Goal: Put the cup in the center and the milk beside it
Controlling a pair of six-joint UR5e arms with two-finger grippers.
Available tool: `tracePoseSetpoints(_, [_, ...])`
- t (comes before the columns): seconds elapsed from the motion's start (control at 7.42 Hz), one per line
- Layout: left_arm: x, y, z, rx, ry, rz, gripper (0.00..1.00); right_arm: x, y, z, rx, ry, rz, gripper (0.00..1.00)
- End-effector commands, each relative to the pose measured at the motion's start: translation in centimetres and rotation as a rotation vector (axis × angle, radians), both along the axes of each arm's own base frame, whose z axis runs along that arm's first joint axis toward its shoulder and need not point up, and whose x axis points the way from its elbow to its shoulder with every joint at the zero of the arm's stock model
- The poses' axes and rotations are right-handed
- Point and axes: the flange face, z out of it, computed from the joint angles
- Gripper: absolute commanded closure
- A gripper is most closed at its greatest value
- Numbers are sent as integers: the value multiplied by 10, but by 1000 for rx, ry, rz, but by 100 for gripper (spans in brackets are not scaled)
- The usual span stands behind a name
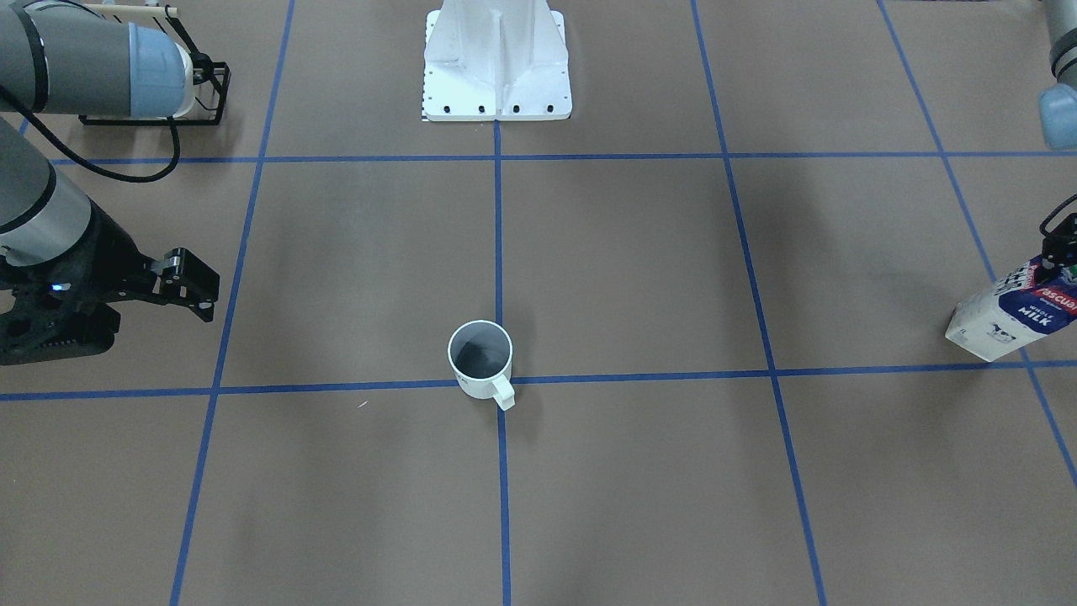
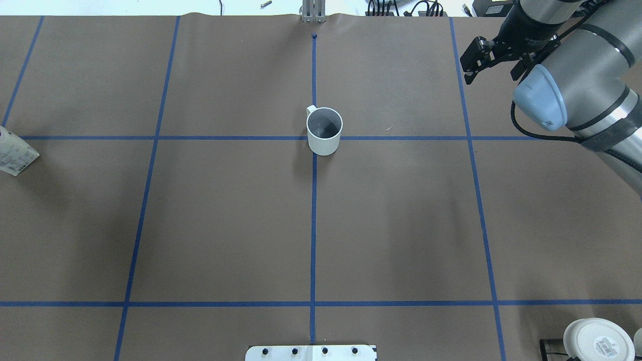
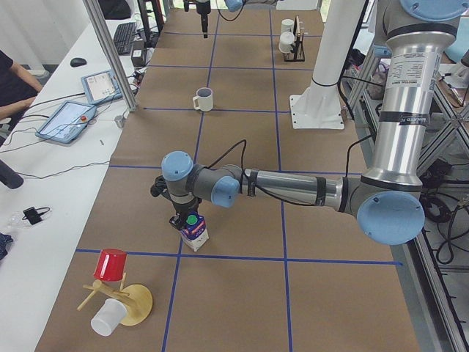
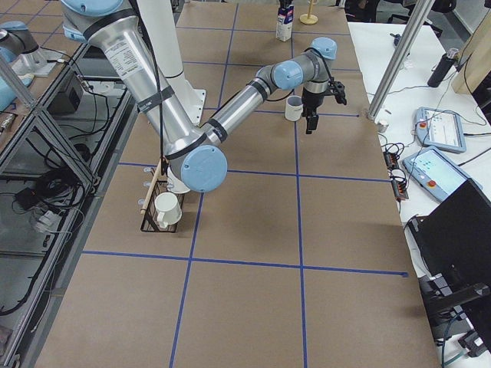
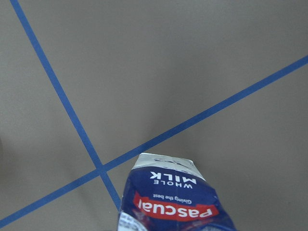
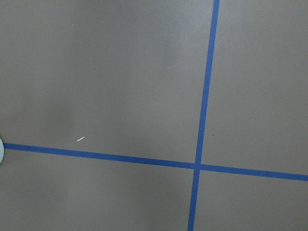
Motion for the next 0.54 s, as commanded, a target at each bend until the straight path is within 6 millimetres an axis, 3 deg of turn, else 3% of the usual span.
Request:
tracePoseSetpoints(0.0, [-1,-4,-10,21,-12,-8,100,0,0,0,3,-2,-1,0])
tracePoseSetpoints(0.27, [-4,-8,-57,20,-3,-19,100,0,0,0,4,-2,-2,0])
tracePoseSetpoints(0.4, [-2,-28,-107,-15,-10,-22,100,1,0,-1,5,-3,-2,0])
